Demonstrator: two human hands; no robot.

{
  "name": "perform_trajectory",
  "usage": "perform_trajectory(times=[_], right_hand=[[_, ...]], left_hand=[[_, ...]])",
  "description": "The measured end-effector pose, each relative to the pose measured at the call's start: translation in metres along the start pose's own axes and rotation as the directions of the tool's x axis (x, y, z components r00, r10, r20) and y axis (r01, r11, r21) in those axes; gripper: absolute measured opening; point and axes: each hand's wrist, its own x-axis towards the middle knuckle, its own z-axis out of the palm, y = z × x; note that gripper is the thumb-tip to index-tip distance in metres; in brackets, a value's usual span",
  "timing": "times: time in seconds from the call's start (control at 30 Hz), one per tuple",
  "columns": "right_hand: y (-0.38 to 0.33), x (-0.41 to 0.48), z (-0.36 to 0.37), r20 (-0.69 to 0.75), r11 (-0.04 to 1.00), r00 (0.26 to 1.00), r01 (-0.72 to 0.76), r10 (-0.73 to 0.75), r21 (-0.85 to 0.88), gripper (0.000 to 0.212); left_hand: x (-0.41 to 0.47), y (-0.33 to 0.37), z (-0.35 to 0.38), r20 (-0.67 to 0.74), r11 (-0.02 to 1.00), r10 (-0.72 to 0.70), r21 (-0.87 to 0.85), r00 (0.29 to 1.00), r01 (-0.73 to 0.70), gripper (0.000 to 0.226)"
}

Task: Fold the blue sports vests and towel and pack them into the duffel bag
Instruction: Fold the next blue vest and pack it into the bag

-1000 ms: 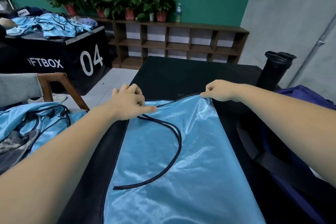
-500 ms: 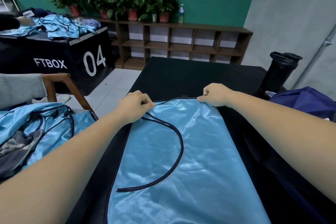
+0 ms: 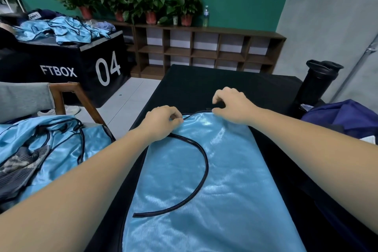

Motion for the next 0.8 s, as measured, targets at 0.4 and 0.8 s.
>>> perform_trajectory(times=[0.4,0.8], right_hand=[[-0.058,-0.008,0.062,0.049,0.999,0.999,0.019,-0.02,0.03,0.017],[-0.053,-0.003,0.067,0.055,0.973,0.992,-0.123,0.114,0.193,0.013]], left_hand=[[0.001,-0.014,-0.001,-0.067,1.0,0.005,-0.025,0.998,-0.007,0.015],[-0.004,-0.015,-0.015,-0.035,0.998,0.045,0.034,0.998,-0.044,0.031]])
